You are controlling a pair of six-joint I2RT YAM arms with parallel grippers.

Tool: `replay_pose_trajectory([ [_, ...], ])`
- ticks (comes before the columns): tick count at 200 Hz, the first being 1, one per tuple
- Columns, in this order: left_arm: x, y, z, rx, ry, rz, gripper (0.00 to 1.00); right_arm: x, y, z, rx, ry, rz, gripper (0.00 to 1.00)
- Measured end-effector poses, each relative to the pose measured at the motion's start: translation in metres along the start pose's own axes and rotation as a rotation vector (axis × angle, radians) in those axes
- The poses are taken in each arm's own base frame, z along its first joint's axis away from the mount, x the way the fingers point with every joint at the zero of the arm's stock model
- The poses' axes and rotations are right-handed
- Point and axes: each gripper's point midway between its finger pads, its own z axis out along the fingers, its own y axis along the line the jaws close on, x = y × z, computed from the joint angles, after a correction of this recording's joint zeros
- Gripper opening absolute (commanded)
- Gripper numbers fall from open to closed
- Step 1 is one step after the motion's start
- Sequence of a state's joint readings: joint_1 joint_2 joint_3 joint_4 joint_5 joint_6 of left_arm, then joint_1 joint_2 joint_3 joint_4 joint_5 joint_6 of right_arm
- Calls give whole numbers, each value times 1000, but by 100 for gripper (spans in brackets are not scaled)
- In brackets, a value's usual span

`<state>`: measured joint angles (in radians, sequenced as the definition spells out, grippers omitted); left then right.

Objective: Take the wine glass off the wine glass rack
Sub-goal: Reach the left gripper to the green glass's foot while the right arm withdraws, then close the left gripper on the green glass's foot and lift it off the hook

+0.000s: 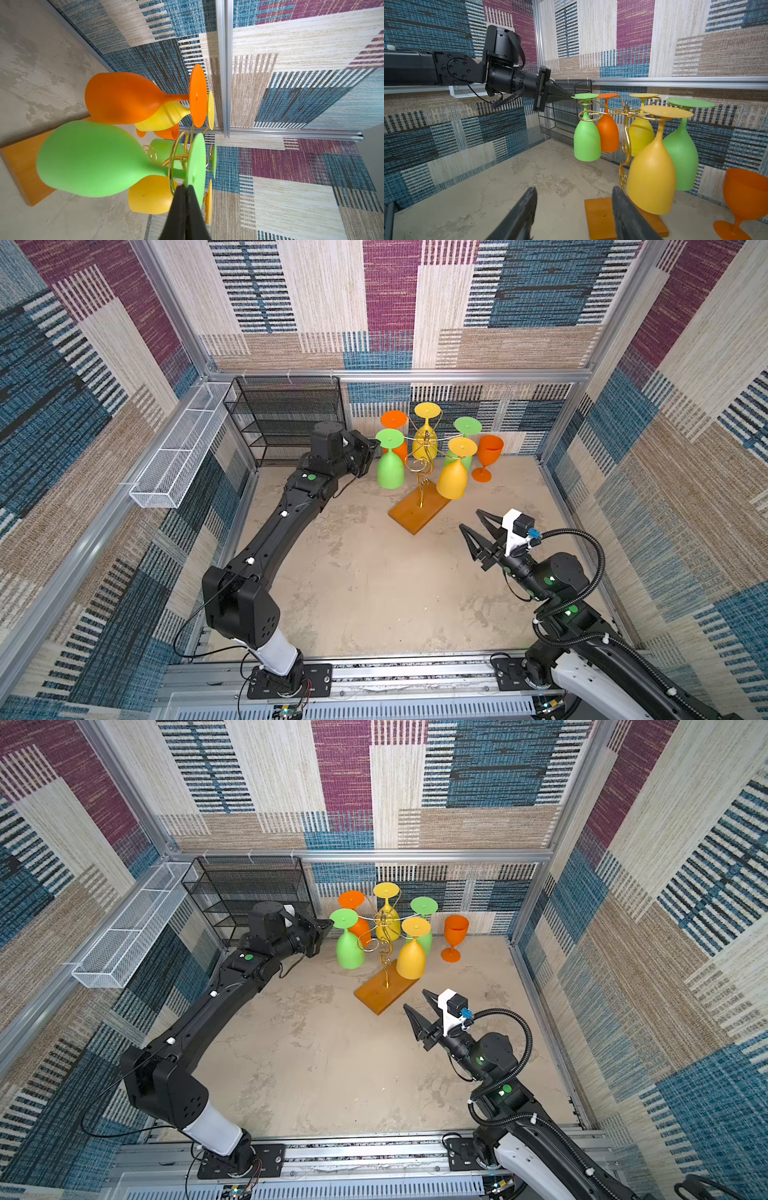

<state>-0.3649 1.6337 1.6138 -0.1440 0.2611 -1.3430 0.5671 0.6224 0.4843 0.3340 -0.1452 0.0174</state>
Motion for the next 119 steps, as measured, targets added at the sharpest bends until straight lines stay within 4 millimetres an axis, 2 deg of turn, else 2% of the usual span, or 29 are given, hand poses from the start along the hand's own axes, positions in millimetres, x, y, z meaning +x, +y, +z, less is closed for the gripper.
replay_pose_trajectory([
  [80, 0, -9, -8, 20, -5, 6, 0, 2, -3, 3, 19, 10, -8, 59],
  [119, 3, -5, -14, 15, -4, 4, 0, 4, -3, 6, 18, 24, -6, 59],
])
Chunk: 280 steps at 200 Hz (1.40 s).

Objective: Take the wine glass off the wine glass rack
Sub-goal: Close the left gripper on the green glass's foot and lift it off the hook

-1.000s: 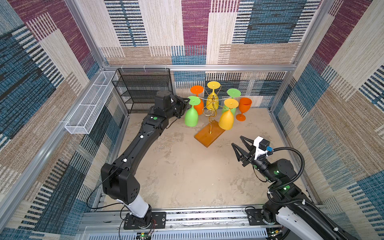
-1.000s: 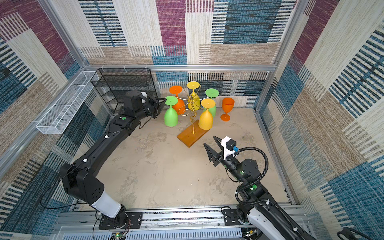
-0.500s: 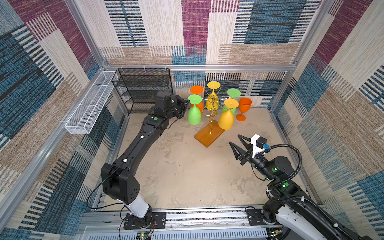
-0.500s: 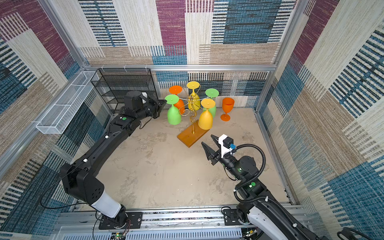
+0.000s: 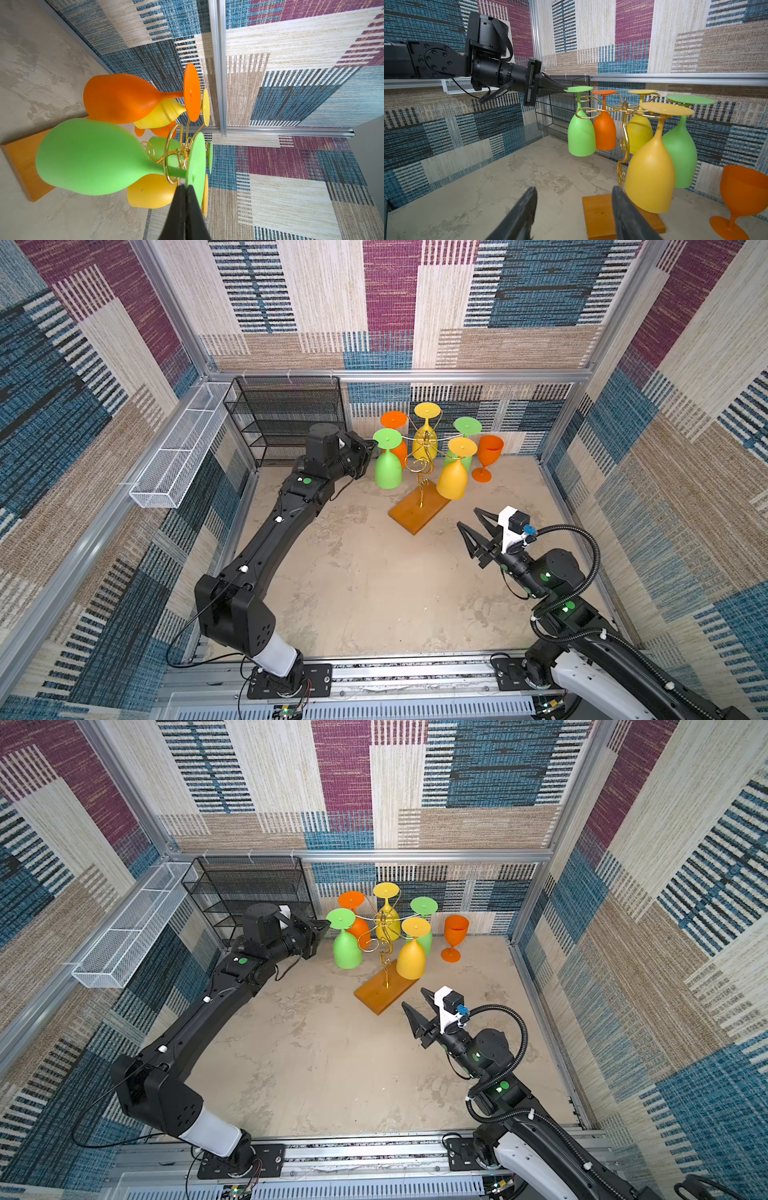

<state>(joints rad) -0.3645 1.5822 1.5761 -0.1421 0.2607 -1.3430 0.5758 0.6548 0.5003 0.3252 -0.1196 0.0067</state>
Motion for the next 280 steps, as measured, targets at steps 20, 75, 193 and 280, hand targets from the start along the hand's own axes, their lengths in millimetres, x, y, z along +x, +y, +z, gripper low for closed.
replay_pose_trajectory([
  [20, 0, 0, -1, 0, -1, 0, 0, -1, 0, 0, -1, -1, 0, 59],
  [75, -23, -4, -2, 6, -42, 1, 0, 3, 3, 10, -6, 30, -1, 59],
  [193, -15, -20, 48, 37, 43, 36, 0, 9, 1, 15, 10, 53, -20, 59],
  [280, 10, -1, -13, 8, 67, 57, 0, 13, 3, 17, -2, 66, -13, 59],
])
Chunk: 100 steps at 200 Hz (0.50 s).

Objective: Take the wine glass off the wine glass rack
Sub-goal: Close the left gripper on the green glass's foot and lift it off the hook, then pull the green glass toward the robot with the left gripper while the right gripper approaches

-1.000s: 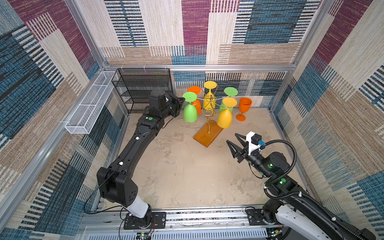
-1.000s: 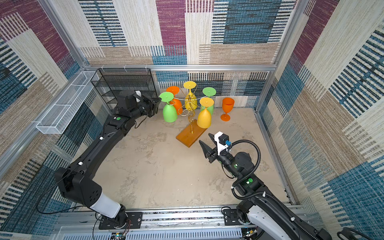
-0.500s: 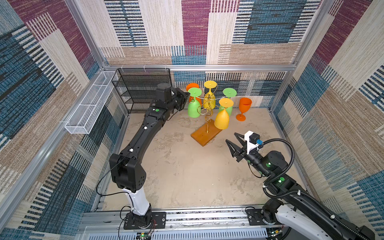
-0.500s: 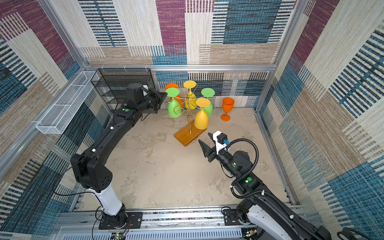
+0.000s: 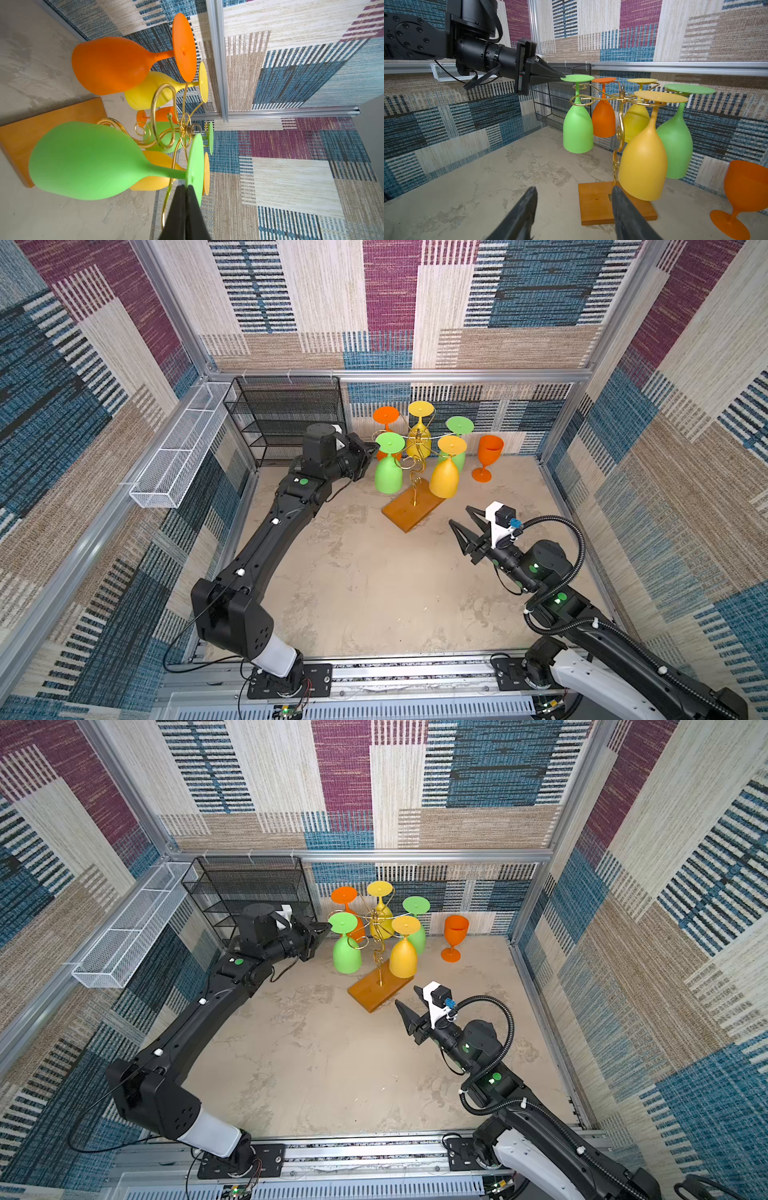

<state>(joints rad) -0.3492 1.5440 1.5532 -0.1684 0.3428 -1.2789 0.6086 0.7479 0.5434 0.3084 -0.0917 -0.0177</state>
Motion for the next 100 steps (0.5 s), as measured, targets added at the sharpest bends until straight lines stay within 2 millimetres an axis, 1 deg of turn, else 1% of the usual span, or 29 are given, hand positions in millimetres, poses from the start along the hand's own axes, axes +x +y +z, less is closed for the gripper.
replay_pose_trajectory([
  [18, 2, 3, -11, -1, -6, 6, 0, 1, 1, 0, -5, 2, 4, 60],
  [37, 4, 11, -21, -12, -11, 9, 0, 2, 1, 1, -6, 13, 16, 60],
  [55, 6, 18, -33, -20, -17, 11, 0, -3, 2, 4, -15, 13, 31, 60],
  [72, 7, 23, -47, -22, -29, 14, 0, -4, 5, 8, -32, 18, 53, 60],
  [100, 10, 28, -77, -10, -42, 35, 0, -3, 10, 10, -57, 40, 100, 59],
])
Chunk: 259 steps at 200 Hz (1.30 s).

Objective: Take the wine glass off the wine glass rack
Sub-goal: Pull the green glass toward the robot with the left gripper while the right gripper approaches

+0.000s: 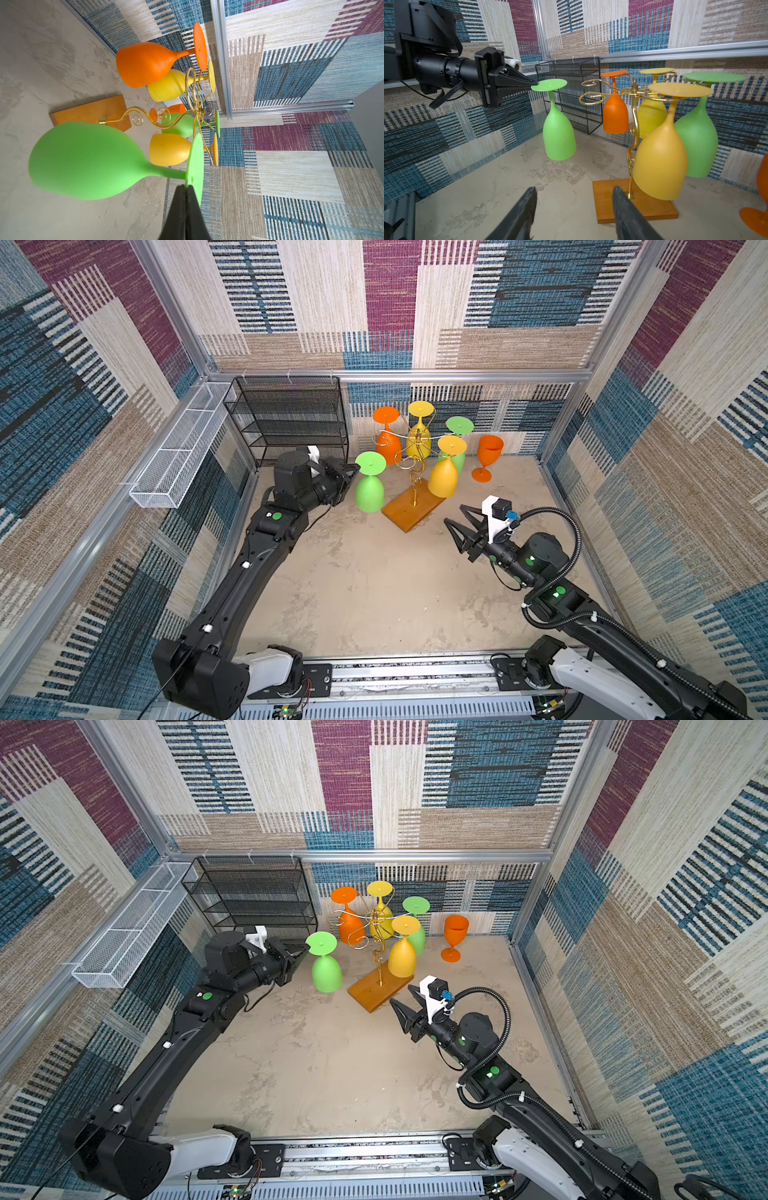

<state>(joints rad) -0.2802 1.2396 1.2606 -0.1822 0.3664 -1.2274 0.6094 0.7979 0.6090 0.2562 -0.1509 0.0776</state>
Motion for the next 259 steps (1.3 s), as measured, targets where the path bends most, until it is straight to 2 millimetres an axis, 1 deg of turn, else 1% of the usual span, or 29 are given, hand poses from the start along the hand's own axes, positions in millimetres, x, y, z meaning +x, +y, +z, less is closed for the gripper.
replay_pose_trajectory([
  [22, 7, 11, -16, 1, 21, 42, 0, -2, 4, 1, -19, 17, 39, 58],
  [34, 16, 20, -24, -5, 50, 66, 0, -1, 6, 2, -30, 35, 66, 57],
  [44, 25, 23, -30, -3, 80, 101, 0, 2, 10, 3, -41, 56, 91, 57],
  [54, 32, 24, -34, 4, 107, 144, 0, 8, 18, 4, -61, 83, 113, 57],
  [67, 43, 26, -40, 18, 153, 207, 0, 18, 33, 5, -97, 126, 144, 56],
  [80, 52, 28, -45, 32, 188, 271, 0, 32, 49, 7, -126, 178, 174, 56],
  [101, 68, 28, -55, 49, 231, 404, 0, 53, 68, 11, -136, 256, 225, 56],
  [112, 77, 27, -61, 58, 253, 483, 0, 60, 76, 15, -128, 288, 259, 55],
  [127, 87, 27, -66, 41, 267, 607, 0, 64, 83, 22, -111, 325, 328, 56],
  [142, 100, 30, -69, 28, 290, 737, 0, 66, 82, 31, -69, 352, 409, 56],
  [159, 115, 36, -74, 21, 310, 876, 0, 73, 80, 34, -28, 385, 494, 56],
  [173, 119, 45, -76, -4, 307, 968, 0, 77, 79, 33, 1, 407, 558, 56],
  [192, 119, 59, -74, -56, 294, 1086, 0, 78, 74, 30, 49, 411, 637, 55],
  [211, 125, 66, -73, -61, 299, 1206, 0, 76, 68, 27, 93, 401, 715, 55],
  [230, 137, 75, -70, -50, 307, 1345, 0, 77, 65, 27, 126, 397, 781, 54],
  [246, 154, 86, -67, -27, 335, 1483, 0, 79, 65, 31, 150, 416, 824, 54],
  [259, 161, 93, -64, -35, 342, 1584, 0, 78, 64, 34, 170, 419, 860, 53],
])
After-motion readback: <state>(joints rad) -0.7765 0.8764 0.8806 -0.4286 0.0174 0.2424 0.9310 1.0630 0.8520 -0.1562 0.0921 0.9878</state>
